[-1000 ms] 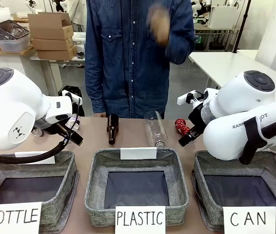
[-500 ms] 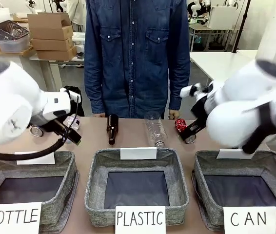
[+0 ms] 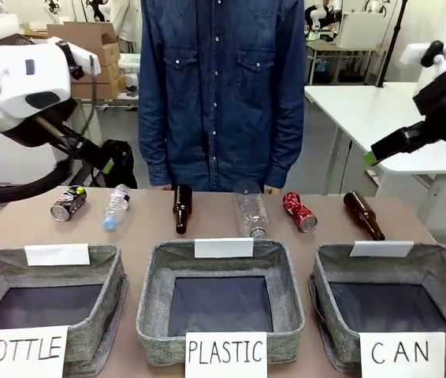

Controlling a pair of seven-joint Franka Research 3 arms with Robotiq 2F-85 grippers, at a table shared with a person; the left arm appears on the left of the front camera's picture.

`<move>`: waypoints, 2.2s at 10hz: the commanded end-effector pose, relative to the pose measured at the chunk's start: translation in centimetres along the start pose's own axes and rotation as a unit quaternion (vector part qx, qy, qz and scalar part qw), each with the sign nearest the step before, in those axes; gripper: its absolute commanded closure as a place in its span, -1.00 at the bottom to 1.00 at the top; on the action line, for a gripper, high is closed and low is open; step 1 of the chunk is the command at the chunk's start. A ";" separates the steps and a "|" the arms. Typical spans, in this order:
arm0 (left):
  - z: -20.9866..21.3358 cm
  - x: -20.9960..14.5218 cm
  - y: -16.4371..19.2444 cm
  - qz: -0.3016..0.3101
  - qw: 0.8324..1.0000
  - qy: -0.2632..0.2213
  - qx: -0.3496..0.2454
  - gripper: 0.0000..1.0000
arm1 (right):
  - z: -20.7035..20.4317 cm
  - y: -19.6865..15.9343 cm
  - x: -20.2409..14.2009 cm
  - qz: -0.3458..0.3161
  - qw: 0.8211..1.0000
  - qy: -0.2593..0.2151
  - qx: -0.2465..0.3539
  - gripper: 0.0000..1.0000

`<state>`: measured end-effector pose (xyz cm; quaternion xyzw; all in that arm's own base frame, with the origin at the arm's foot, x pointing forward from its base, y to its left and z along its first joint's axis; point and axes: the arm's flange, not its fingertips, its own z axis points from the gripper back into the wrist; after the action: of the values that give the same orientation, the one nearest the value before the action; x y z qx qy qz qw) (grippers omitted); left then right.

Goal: Sort the can waste into the basket.
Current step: Pick up the can waste from the table and place it in the right Fabric basket.

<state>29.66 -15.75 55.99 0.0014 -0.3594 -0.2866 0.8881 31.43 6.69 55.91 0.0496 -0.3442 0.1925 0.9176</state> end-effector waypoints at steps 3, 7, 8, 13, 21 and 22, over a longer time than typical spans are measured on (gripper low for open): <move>0.3 -1.1 2.0 0.051 0.994 0.028 -0.095 -1.00 | 0.2 -1.1 0.1 -0.137 0.985 0.033 0.100 -1.00; 0.3 -11.4 13.9 0.427 0.806 -0.190 -0.363 -1.00 | 2.5 -11.8 -5.7 -0.442 0.768 -0.003 0.463 -1.00; -0.8 -14.9 15.6 0.501 0.731 -0.257 -0.386 -1.00 | 1.7 -13.0 -7.1 -0.476 0.753 -0.032 0.454 -1.00; -1.0 -15.2 24.0 0.494 0.751 -0.212 -0.383 -1.00 | 2.5 -15.5 -8.6 -0.428 0.793 -0.024 0.434 -1.00; -1.0 -15.2 24.0 0.494 0.751 -0.212 -0.383 -1.00 | -2.9 -10.5 1.0 -0.291 0.935 0.179 0.097 -1.00; -1.0 -15.2 24.0 0.494 0.751 -0.212 -0.383 -1.00 | -5.9 -9.2 3.7 -0.260 0.940 0.215 0.045 -1.00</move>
<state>33.52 11.90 50.66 -0.5732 -0.3373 0.0947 0.7407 37.82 0.12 54.52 0.2826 -0.1671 -0.0637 0.9424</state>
